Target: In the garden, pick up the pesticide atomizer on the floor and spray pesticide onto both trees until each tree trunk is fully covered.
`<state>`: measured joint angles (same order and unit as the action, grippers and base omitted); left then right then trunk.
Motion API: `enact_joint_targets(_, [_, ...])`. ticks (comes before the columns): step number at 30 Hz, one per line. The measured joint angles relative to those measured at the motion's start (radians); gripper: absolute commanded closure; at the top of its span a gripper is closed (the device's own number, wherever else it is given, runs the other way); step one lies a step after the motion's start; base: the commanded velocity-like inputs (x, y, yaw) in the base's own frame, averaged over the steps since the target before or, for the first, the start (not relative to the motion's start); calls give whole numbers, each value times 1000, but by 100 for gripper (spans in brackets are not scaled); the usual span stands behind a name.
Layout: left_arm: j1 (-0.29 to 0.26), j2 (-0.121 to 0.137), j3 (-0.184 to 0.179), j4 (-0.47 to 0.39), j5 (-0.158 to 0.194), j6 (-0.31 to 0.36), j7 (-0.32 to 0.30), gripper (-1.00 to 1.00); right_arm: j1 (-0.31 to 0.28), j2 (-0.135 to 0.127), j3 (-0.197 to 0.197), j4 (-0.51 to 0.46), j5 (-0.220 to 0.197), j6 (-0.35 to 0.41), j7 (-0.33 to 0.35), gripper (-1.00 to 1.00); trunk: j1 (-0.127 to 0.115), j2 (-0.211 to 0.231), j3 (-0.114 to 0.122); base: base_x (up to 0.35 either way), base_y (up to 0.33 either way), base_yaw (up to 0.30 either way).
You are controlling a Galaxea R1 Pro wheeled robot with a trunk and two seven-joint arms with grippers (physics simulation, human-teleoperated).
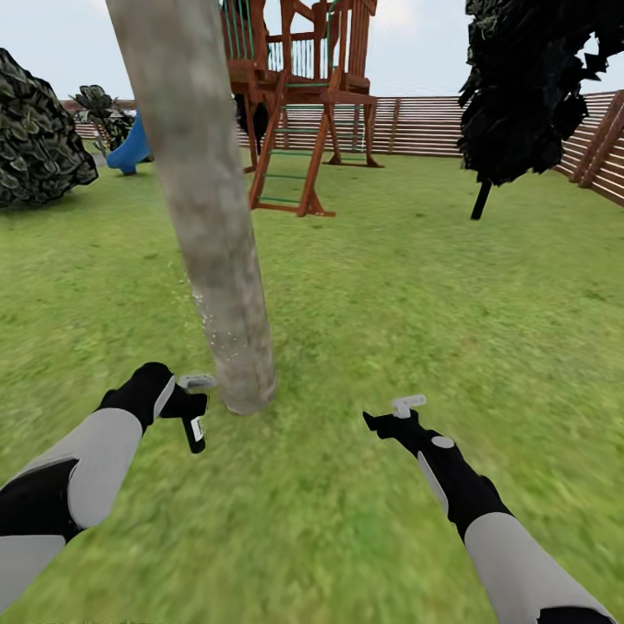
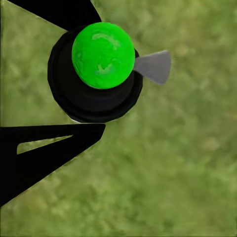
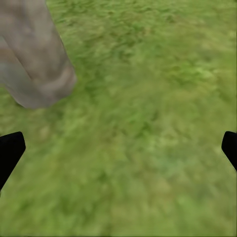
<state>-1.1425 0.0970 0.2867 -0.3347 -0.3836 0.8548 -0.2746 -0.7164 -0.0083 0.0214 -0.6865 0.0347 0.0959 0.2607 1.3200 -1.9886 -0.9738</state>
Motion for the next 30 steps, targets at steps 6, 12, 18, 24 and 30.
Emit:
enact_joint_targets(6, [0,-7,4,1,13,1,98,100,0,0,0,2,0,0,0,-100,0,0,0,191,-158,29])
enact_joint_targets(12, [0,-7,4,9,16,0,99,100,0,0,1,8,2,0,0,-100,0,0,0,58,-257,0])
enact_joint_targets(18, [0,-6,4,3,15,1,99,100,0,0,0,-1,0,0,0,-100,0,0,0,0,-272,33])
enact_joint_targets(24, [1,-6,4,2,15,1,99,100,0,1,0,-1,0,0,0,-100,0,0,0,0,-273,265])
enact_joint_targets(30, [1,-6,4,0,16,1,99,100,0,1,0,-2,0,0,0,-100,0,0,0,0,-273,277])
